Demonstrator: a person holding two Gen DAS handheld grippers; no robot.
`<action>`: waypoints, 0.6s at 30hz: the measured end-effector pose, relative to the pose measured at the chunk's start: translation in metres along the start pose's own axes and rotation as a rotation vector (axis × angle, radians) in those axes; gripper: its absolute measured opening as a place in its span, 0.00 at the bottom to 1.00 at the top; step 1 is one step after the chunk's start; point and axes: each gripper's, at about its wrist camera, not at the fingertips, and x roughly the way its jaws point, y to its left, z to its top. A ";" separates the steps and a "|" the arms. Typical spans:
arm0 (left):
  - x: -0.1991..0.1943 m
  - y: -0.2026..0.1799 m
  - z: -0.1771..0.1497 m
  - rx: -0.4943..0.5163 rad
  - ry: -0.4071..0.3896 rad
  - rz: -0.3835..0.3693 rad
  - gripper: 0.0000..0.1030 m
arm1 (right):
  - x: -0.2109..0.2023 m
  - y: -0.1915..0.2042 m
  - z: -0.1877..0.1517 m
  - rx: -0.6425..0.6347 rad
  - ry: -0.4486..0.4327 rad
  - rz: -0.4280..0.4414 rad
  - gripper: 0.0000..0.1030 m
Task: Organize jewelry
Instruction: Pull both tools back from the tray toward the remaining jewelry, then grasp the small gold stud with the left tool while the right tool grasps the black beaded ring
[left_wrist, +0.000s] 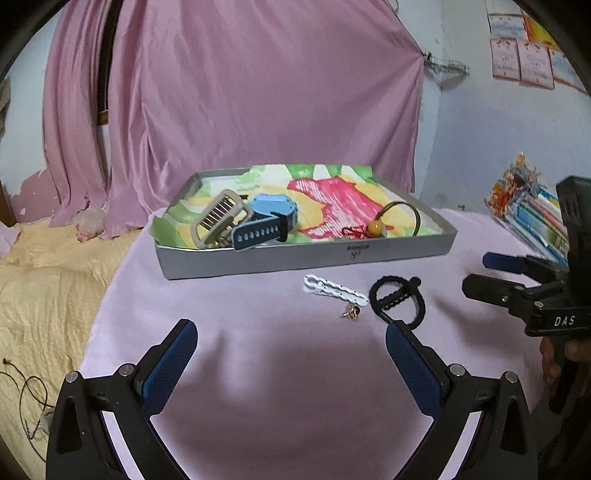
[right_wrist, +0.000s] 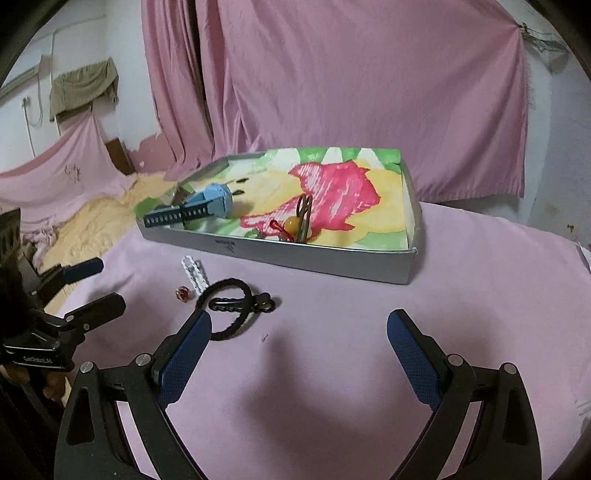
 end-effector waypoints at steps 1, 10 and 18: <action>0.001 -0.001 0.001 0.005 0.005 -0.001 0.99 | 0.003 0.002 0.002 -0.009 0.008 0.007 0.86; 0.017 -0.012 0.007 0.050 0.080 -0.047 0.73 | 0.031 0.018 0.010 -0.066 0.118 0.099 0.46; 0.031 -0.018 0.010 0.079 0.133 -0.078 0.48 | 0.041 0.024 0.014 -0.079 0.148 0.144 0.29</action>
